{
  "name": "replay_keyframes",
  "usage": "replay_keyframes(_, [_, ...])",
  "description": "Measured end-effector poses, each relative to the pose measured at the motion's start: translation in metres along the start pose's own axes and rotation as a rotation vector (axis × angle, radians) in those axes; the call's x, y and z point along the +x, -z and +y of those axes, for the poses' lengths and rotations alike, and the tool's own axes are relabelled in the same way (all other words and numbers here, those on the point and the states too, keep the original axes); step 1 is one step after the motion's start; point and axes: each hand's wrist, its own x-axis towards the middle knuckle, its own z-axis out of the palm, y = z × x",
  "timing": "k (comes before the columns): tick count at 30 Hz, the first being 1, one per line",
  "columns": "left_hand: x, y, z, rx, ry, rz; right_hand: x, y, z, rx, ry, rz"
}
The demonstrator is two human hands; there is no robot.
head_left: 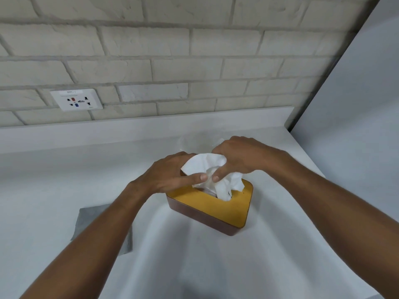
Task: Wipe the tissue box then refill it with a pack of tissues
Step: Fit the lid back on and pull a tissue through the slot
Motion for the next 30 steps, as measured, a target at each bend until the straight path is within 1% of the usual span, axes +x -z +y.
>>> replay_keyframes(3, [0.006, 0.004, 0.003, -0.187, -0.123, 0.143, -0.004, 0.008, 0.008, 0.053, -0.015, -0.002])
replay_keyframes(6, [0.014, 0.015, 0.005, -0.243, -0.169, 0.187, -0.01, 0.015, 0.014, 0.164, -0.044, 0.02])
replay_keyframes(10, [0.019, 0.019, 0.005, -0.258, -0.16, 0.203, -0.015, 0.017, 0.016, 0.133, -0.065, 0.069])
replay_keyframes(13, [0.02, 0.017, 0.004, -0.269, -0.165, 0.238, -0.018, 0.02, 0.016, 0.157, -0.096, 0.12])
replay_keyframes(15, [0.022, 0.02, 0.006, -0.279, -0.175, 0.293, -0.022, 0.028, 0.018, 0.164, -0.115, 0.176])
replay_keyframes(18, [0.028, 0.028, 0.01, -0.34, -0.124, 0.42, -0.026, 0.044, 0.026, 0.228, -0.14, 0.348])
replay_keyframes(20, [0.035, 0.031, 0.013, -0.323, -0.082, 0.467, -0.026, 0.048, 0.031, 0.279, -0.118, 0.393])
replay_keyframes(21, [0.038, 0.031, 0.014, -0.308, -0.068, 0.463, -0.026, 0.046, 0.034, 0.304, -0.11, 0.391])
replay_keyframes(23, [0.043, 0.029, 0.017, -0.269, -0.055, 0.432, -0.025, 0.036, 0.038, 0.391, -0.116, 0.386])
replay_keyframes(24, [0.044, 0.028, 0.019, -0.26, -0.055, 0.429, -0.024, 0.03, 0.038, 0.453, -0.125, 0.416])
replay_keyframes(27, [0.047, 0.023, 0.027, -0.306, -0.041, 0.443, -0.02, 0.017, 0.035, 0.649, -0.153, 0.599])
replay_keyframes(30, [0.052, 0.02, 0.036, -0.36, 0.01, 0.495, -0.013, 0.006, 0.032, 0.856, -0.209, 0.66])
